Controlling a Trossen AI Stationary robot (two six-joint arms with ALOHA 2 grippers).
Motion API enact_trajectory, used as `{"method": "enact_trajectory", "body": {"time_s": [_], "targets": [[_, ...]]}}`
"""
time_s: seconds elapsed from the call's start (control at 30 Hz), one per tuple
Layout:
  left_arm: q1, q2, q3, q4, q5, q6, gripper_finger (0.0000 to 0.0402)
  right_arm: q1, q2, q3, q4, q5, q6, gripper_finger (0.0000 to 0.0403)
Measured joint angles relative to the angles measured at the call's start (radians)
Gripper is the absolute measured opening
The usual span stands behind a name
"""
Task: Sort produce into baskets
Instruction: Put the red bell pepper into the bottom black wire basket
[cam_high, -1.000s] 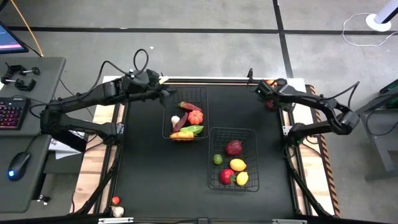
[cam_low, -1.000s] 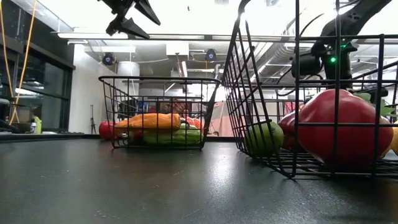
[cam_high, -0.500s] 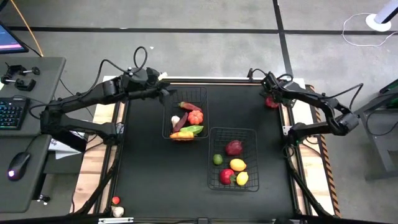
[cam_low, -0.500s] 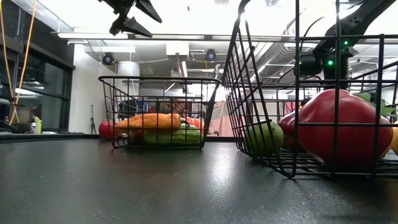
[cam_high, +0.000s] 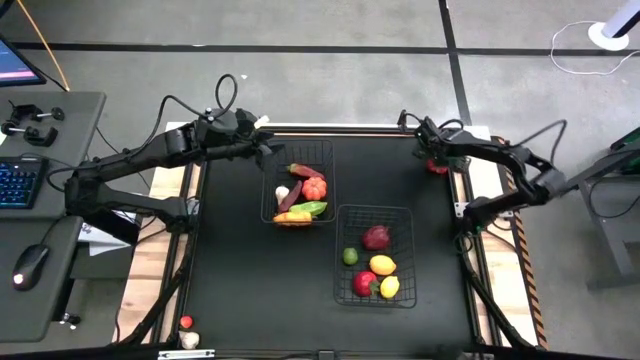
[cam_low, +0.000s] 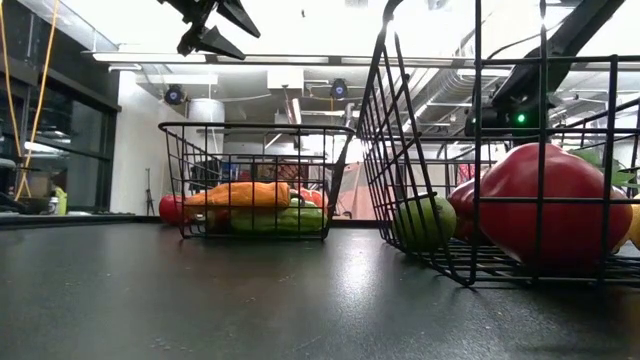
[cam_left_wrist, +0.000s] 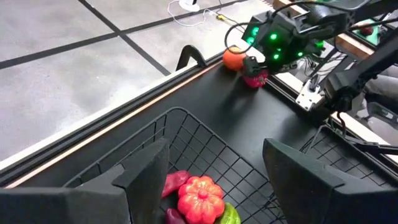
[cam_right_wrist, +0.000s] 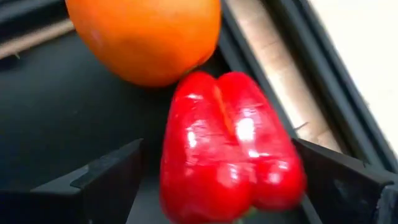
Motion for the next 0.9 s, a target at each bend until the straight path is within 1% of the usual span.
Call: {"method": "enact_trajectory", "body": {"time_s": [0.13,0.27,0.53,0.73,0.9], "targets": [[0.0,0.0,0.0,0.0,0.0,0.0,0.025,0.002,0.058,0.0,0.015,-0.005,-0.017,0.0387],[0.0,0.0,0.0,0.0,0.0,-0.004,0.025,0.003,0.087,0.0,0.029,-0.002,-0.054,0.0387],[0.0,0.0,0.0,0.0,0.0,-0.004,0.025,0.0,0.088,0.0,0.048,0.027,-0.057,0.0387],[0.0,0.0,0.0,0.0,-0.001,-0.004,0.025,0.0,0.087,0.0,0.057,0.008,-0.057,0.0387],[0.0,0.0,0.0,0.0,-0.001,-0.005,0.025,0.0,0.087,0.0,0.055,0.017,-0.066,0.0387]]}}
